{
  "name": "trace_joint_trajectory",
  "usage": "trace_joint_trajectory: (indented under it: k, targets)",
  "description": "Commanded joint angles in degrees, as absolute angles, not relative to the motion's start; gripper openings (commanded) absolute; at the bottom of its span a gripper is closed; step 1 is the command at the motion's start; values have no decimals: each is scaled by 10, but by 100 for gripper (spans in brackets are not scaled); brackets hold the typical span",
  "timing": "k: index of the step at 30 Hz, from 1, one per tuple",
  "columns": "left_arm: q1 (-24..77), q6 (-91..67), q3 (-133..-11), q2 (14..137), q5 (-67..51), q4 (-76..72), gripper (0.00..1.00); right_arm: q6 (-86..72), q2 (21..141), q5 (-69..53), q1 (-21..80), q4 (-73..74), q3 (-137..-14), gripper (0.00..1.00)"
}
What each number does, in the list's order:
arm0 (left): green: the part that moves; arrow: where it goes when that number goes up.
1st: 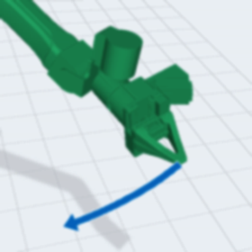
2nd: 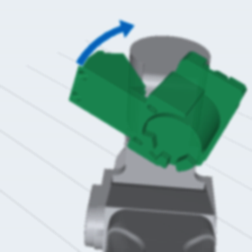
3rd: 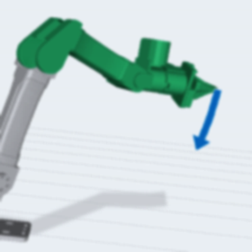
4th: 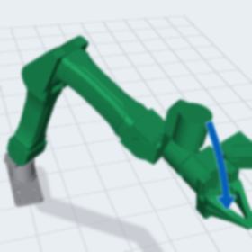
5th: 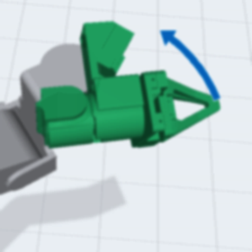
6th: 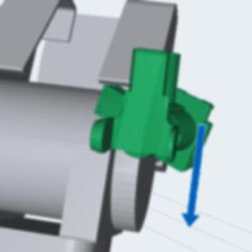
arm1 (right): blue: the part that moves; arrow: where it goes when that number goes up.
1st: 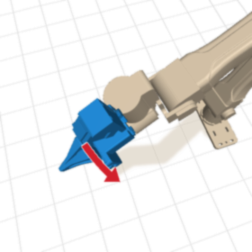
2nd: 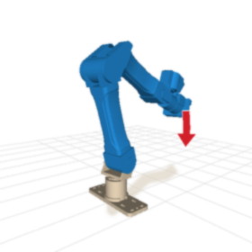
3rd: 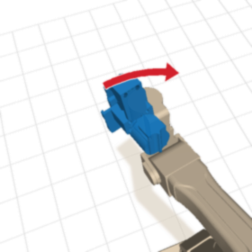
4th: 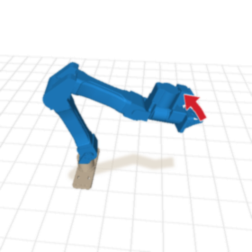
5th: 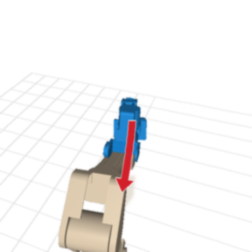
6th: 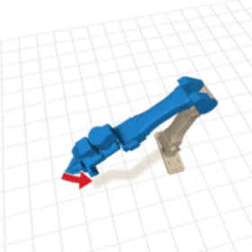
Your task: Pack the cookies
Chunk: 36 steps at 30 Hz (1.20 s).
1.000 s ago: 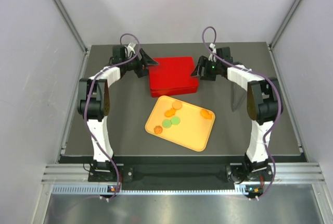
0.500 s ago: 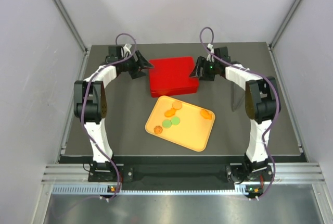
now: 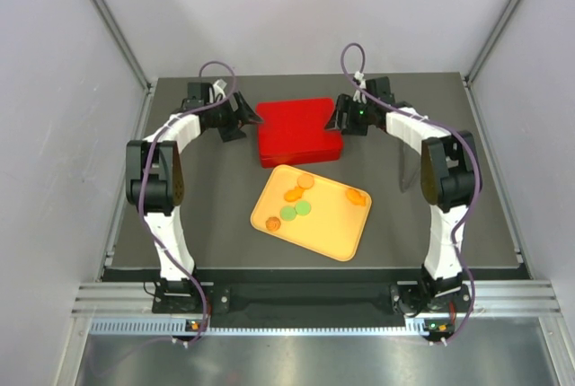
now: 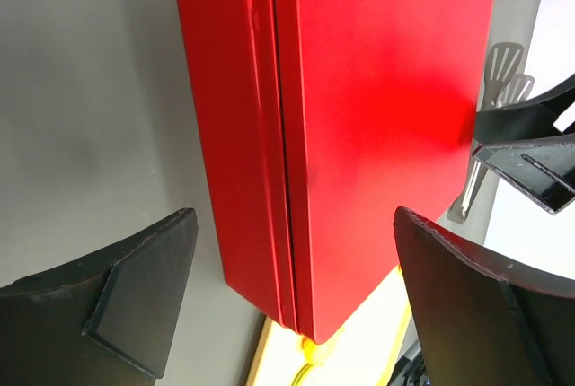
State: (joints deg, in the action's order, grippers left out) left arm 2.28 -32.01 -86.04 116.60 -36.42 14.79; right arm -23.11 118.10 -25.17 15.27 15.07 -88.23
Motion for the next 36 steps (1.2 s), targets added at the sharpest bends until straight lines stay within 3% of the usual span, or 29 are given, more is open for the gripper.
trace_joint_trajectory:
  k: [1, 18, 36]
  targets:
    - [34, -331, -844, 1136, -380, 100, 95, -222, 1192, -247, 168, 150, -919, 69]
    - [60, -359, -809, 1144, -396, 39, 93, -228, 1181, -241, 180, 167, -940, 65]
    - [70, -372, -789, 1144, -393, 25, 84, -206, 1178, -214, 202, 190, -945, 65]
